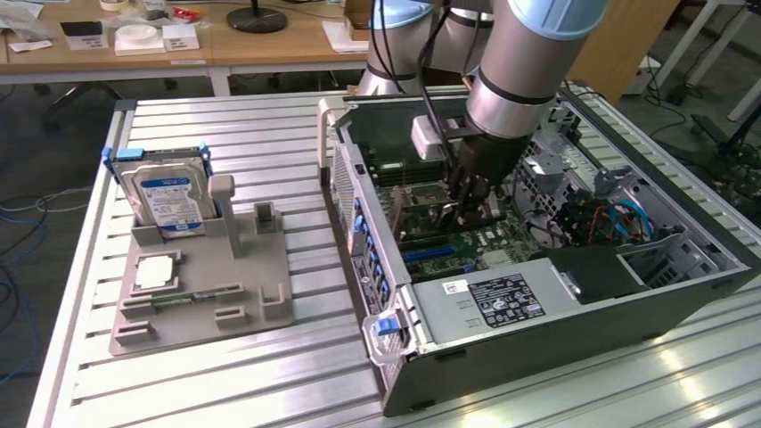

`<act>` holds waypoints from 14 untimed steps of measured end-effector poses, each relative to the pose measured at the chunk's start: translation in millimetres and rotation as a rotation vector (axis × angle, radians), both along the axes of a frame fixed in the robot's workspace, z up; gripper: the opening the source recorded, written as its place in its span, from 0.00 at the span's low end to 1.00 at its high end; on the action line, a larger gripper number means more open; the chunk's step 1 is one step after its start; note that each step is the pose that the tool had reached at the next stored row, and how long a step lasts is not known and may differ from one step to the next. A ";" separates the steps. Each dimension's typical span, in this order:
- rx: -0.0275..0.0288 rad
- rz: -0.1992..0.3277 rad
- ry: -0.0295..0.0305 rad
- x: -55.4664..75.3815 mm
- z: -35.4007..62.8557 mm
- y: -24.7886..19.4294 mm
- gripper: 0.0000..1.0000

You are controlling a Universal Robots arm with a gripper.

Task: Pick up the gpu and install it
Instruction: 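Insert the gpu into the slot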

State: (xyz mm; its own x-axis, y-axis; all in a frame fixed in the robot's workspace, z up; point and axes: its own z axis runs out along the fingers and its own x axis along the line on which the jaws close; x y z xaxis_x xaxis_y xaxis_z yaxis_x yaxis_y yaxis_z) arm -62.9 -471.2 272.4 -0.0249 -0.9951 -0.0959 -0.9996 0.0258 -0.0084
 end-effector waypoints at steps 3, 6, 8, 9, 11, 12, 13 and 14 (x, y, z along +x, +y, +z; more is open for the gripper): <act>0.0002 0.000 -0.0001 -0.3 -0.8 -0.5 0.28; 0.0002 0.000 -0.0001 -0.5 -1.7 -2.2 0.28; 0.0003 0.000 -0.0001 -0.5 -2.6 -2.9 0.28; 0.0002 0.000 -0.0001 -0.5 -3.1 -3.1 0.28; -0.0004 0.000 0.0000 -0.6 -4.0 -3.5 0.28; -0.0005 0.000 0.0000 -0.6 -4.6 -3.5 0.28; -0.0005 0.000 0.0000 -0.8 -5.4 -3.5 0.28; -0.0005 0.000 -0.0001 -1.0 -6.0 -3.5 0.28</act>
